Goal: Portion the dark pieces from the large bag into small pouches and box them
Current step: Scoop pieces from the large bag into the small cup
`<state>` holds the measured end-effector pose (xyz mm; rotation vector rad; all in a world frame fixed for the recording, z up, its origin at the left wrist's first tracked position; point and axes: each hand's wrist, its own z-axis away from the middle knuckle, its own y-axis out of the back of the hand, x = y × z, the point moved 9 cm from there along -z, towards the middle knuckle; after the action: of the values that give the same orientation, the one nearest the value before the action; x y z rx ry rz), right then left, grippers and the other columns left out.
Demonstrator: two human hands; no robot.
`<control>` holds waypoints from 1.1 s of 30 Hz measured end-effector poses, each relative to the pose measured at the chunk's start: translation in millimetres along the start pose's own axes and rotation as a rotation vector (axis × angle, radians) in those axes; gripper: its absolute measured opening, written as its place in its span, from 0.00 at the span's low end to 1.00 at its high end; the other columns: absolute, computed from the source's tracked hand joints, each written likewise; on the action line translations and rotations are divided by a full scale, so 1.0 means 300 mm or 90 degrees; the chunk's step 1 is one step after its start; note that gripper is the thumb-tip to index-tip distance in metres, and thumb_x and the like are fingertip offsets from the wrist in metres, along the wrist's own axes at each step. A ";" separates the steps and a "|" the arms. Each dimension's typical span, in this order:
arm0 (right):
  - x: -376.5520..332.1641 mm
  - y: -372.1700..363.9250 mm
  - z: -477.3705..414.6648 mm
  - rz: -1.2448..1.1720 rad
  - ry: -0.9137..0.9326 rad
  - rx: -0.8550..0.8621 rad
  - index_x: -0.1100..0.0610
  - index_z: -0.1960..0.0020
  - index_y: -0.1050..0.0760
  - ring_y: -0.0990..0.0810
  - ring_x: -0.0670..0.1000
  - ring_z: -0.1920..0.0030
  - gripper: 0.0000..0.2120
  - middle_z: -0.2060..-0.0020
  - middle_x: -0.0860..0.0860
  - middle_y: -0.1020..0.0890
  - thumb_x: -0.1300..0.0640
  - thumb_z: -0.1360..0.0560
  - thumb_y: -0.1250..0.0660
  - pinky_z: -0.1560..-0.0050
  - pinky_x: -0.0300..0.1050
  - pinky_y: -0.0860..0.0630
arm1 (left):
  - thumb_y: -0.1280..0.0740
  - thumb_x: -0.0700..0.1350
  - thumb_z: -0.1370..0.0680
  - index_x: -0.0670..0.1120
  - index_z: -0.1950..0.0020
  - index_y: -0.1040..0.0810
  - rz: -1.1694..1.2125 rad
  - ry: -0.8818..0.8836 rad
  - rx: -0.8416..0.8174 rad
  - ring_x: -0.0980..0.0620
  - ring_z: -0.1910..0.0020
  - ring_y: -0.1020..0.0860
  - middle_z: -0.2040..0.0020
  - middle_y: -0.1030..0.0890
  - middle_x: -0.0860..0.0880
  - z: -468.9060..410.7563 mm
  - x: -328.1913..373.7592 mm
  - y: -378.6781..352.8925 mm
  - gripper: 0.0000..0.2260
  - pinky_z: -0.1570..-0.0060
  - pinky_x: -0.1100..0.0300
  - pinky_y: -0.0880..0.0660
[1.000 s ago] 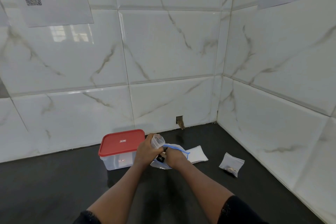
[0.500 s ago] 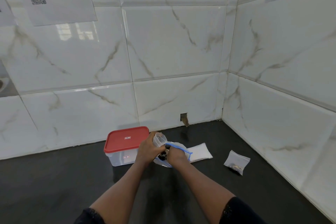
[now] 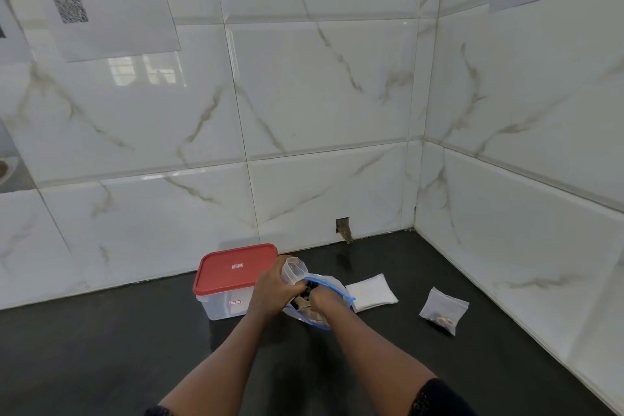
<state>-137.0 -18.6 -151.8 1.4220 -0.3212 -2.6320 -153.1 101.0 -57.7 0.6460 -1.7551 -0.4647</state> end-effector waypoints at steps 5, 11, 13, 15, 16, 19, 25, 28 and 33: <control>0.030 -0.026 -0.020 -0.154 -0.027 -0.035 0.59 0.38 0.27 0.21 0.55 0.46 0.16 0.47 0.57 0.21 0.55 0.25 0.35 0.40 0.50 0.23 | 0.30 0.53 0.36 0.49 0.44 0.27 0.004 0.003 0.000 0.52 0.54 0.21 0.52 0.20 0.52 -0.001 -0.001 0.000 0.22 0.54 0.58 0.23; -0.026 0.011 0.161 -0.235 -0.028 -0.066 0.65 0.31 0.33 0.26 0.59 0.36 0.18 0.36 0.62 0.26 0.61 0.20 0.42 0.34 0.49 0.28 | 0.28 0.52 0.35 0.49 0.44 0.27 0.003 0.000 0.008 0.51 0.54 0.22 0.54 0.22 0.54 0.003 0.007 0.011 0.21 0.55 0.60 0.25; -0.019 0.011 0.146 -0.224 -0.064 -0.060 0.64 0.35 0.30 0.21 0.58 0.43 0.18 0.44 0.61 0.22 0.59 0.23 0.37 0.37 0.51 0.25 | 0.26 0.48 0.32 0.49 0.44 0.27 0.000 -0.003 0.014 0.51 0.54 0.22 0.54 0.22 0.54 0.001 0.012 0.017 0.19 0.58 0.64 0.27; -0.033 0.006 0.130 -0.204 -0.048 -0.067 0.64 0.35 0.29 0.21 0.57 0.44 0.18 0.45 0.59 0.21 0.60 0.23 0.37 0.39 0.49 0.24 | 0.26 0.47 0.32 0.49 0.44 0.26 -0.003 0.000 0.023 0.51 0.55 0.23 0.55 0.22 0.54 0.000 0.014 0.023 0.19 0.58 0.62 0.28; -0.042 0.008 0.139 -0.191 -0.042 -0.072 0.64 0.35 0.29 0.20 0.56 0.46 0.17 0.46 0.59 0.21 0.61 0.23 0.38 0.43 0.46 0.22 | 0.26 0.47 0.32 0.49 0.44 0.26 -0.003 0.003 0.026 0.51 0.55 0.23 0.55 0.22 0.54 0.001 0.017 0.022 0.19 0.57 0.61 0.27; -0.049 0.048 0.166 -0.193 -0.038 -0.036 0.62 0.46 0.28 0.26 0.48 0.66 0.06 0.64 0.54 0.25 0.62 0.22 0.39 0.67 0.38 0.27 | 0.26 0.48 0.32 0.50 0.44 0.27 -0.003 0.007 0.025 0.52 0.55 0.23 0.54 0.22 0.54 0.004 0.013 0.012 0.18 0.55 0.59 0.25; -0.030 0.055 0.152 -0.311 -0.058 -0.020 0.67 0.38 0.28 0.21 0.59 0.47 0.14 0.50 0.61 0.23 0.68 0.20 0.47 0.48 0.49 0.23 | 0.26 0.48 0.32 0.51 0.44 0.27 -0.013 0.010 0.021 0.51 0.54 0.22 0.53 0.21 0.53 0.003 0.006 -0.011 0.19 0.55 0.59 0.25; -0.017 0.057 0.133 -0.345 -0.064 -0.005 0.66 0.40 0.27 0.21 0.60 0.44 0.14 0.46 0.62 0.21 0.67 0.20 0.47 0.42 0.53 0.23 | 0.26 0.50 0.32 0.51 0.44 0.27 -0.017 0.021 0.016 0.52 0.54 0.22 0.53 0.21 0.54 0.003 -0.002 -0.021 0.19 0.54 0.58 0.24; -0.010 0.086 0.147 -0.358 -0.059 -0.002 0.65 0.37 0.29 0.20 0.61 0.45 0.16 0.45 0.63 0.21 0.66 0.20 0.50 0.48 0.56 0.20 | 0.29 0.55 0.35 0.50 0.45 0.25 0.009 0.057 0.022 0.52 0.54 0.22 0.53 0.20 0.53 -0.003 0.008 -0.021 0.21 0.54 0.56 0.24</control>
<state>-171.8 -37.4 -119.4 1.5784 0.0957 -3.1321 -151.4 94.6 -59.4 0.6689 -1.6843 -0.3904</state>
